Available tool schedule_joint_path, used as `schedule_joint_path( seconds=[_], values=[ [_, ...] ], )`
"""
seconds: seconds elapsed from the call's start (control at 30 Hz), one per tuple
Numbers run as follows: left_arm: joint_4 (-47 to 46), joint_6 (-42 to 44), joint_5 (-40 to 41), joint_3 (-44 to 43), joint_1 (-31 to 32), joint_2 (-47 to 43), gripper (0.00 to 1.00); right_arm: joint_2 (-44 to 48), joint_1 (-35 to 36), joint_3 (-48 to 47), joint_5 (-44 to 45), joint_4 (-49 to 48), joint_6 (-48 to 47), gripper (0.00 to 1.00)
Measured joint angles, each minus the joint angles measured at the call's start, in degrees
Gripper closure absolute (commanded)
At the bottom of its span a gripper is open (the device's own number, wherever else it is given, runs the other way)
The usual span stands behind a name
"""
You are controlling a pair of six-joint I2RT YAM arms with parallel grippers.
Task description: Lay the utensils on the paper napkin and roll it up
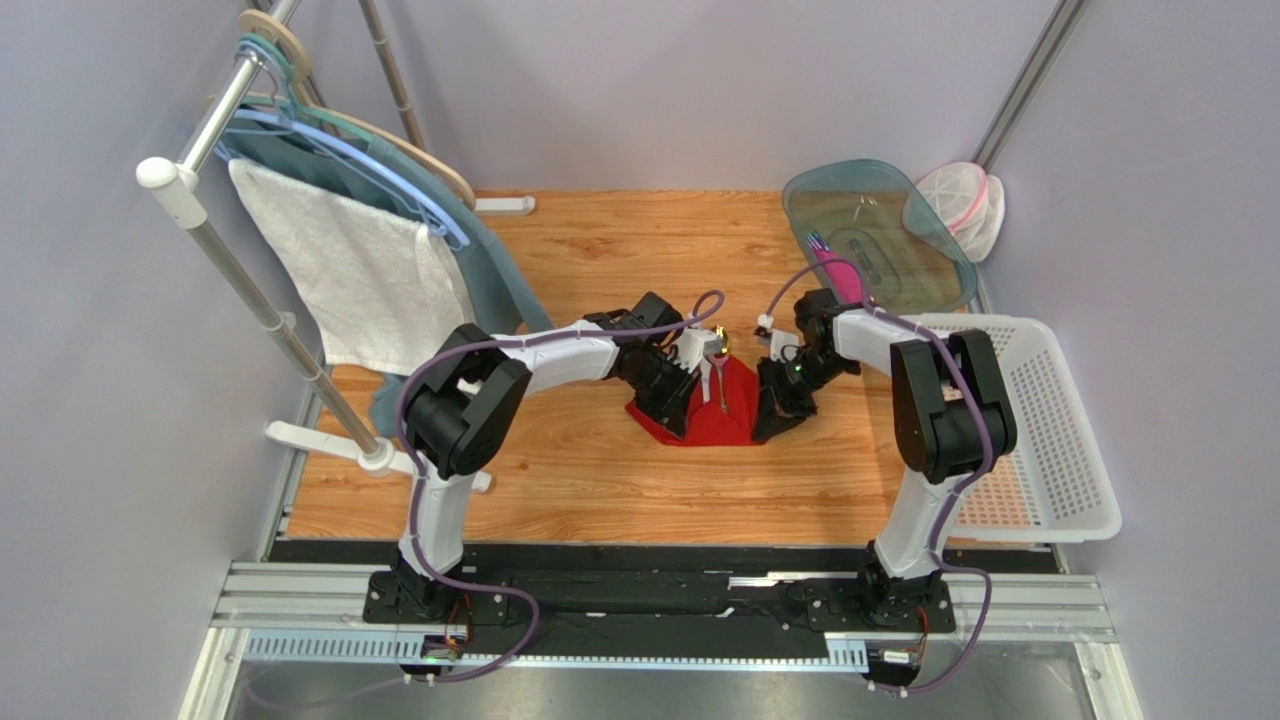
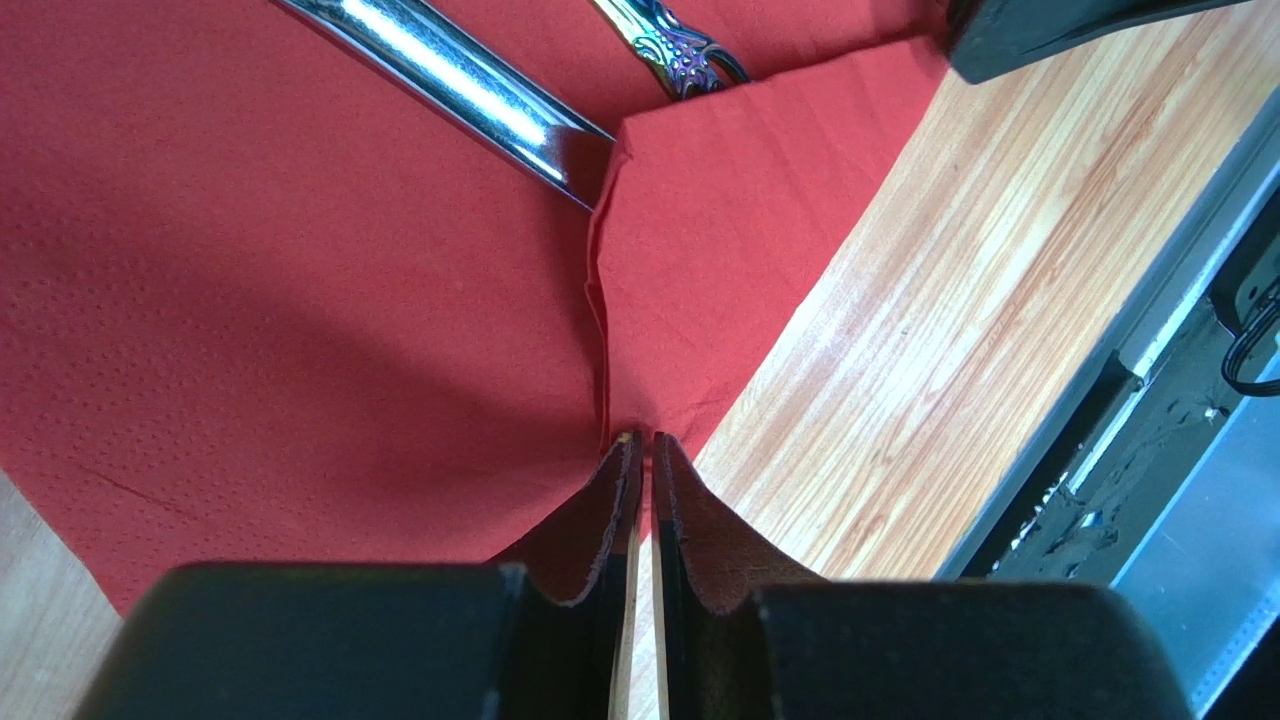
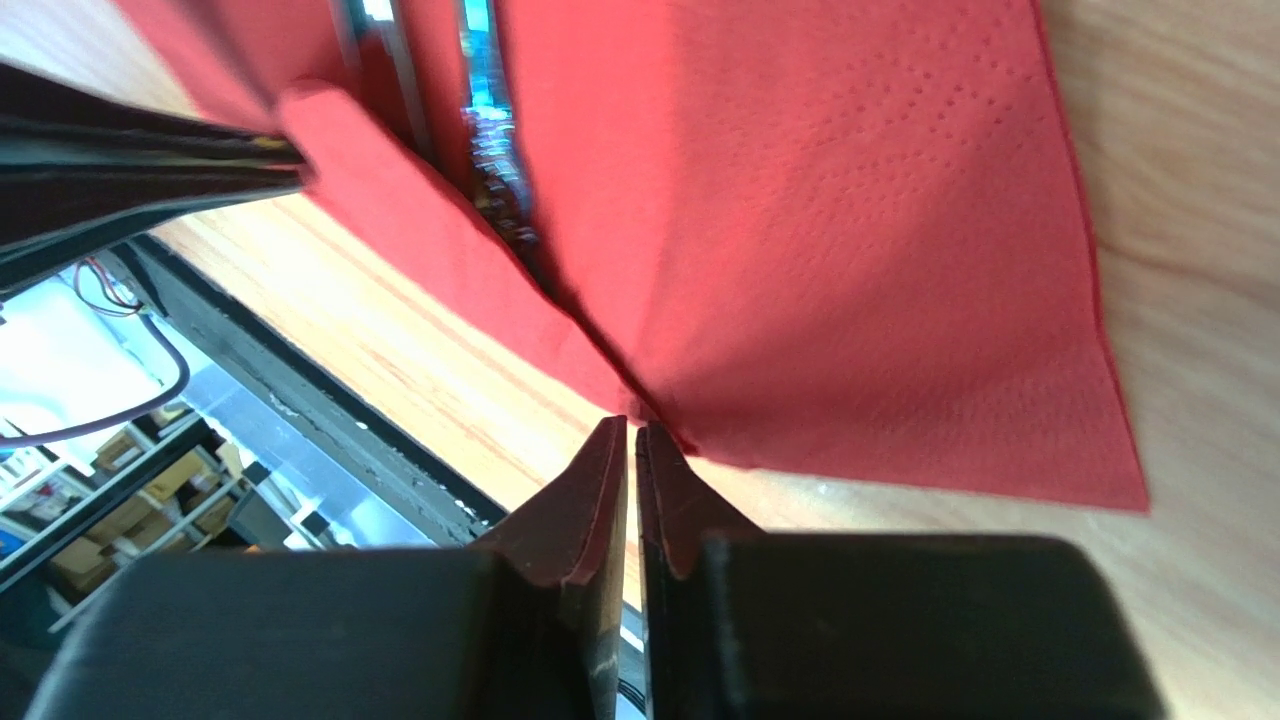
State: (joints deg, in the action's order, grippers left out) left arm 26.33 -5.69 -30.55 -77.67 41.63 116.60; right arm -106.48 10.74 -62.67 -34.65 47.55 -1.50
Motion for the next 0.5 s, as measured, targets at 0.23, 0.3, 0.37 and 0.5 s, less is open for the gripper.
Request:
schedule_joint_path(
  seconds=[0.23, 0.3, 0.37, 0.5],
  values=[
    [-0.31, -0.59, -0.39, 0.11, -0.11, 0.0, 0.84, 3.26, 0.66, -2.67, -2.49, -0.33, 1.22, 0.88],
    [-0.42, -0.74, -0.48, 0.13, -0.13, 0.0, 0.83, 3.32, 1.11, -2.75, -3.17, -0.72, 1.92, 0.89],
    [-0.52, -1.07, -0.48, 0.15, -0.15, 0.0, 0.83, 3.13, 1.62, -2.75, -3.43, -0.83, 2.54, 0.89],
    [-1.6, -1.68, -0.87, 0.5, -0.15, 0.0, 0.81, 2.62, 2.45, -2.25, -3.08, -2.36, 3.19, 0.89]
  ],
)
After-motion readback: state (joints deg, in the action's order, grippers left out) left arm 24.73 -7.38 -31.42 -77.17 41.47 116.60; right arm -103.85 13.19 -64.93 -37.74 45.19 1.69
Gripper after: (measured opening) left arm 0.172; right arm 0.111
